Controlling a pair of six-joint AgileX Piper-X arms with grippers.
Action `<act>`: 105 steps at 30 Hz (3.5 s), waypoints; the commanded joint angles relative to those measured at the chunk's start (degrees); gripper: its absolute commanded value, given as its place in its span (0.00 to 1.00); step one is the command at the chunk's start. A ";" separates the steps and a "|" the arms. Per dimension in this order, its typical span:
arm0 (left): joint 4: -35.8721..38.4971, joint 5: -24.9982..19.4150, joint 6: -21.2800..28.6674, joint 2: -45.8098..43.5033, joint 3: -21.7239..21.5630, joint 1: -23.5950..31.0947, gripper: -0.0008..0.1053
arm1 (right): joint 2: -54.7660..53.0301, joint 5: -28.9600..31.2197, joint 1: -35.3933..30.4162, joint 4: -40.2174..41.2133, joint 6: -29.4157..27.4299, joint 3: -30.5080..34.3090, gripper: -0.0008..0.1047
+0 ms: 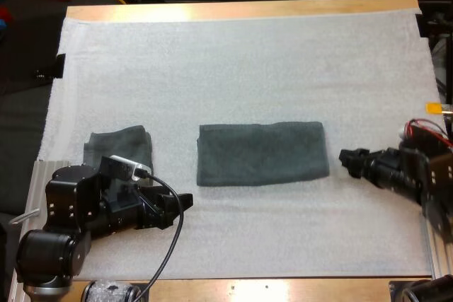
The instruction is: Pick towel from pile, fold and stack
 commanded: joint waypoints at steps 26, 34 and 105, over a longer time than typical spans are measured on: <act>0.62 -4.59 0.03 -0.11 -0.27 0.05 0.59 | 33.19 -23.59 -17.65 -4.56 -21.41 -5.40 0.57; -4.32 -4.58 -3.30 0.04 -0.27 0.05 0.59 | 37.34 -25.74 -17.65 -8.61 -21.11 -5.40 0.57; -5.35 -1.72 -4.20 0.04 -0.27 0.05 0.59 | 29.46 21.68 1.76 12.84 -21.76 -12.08 0.01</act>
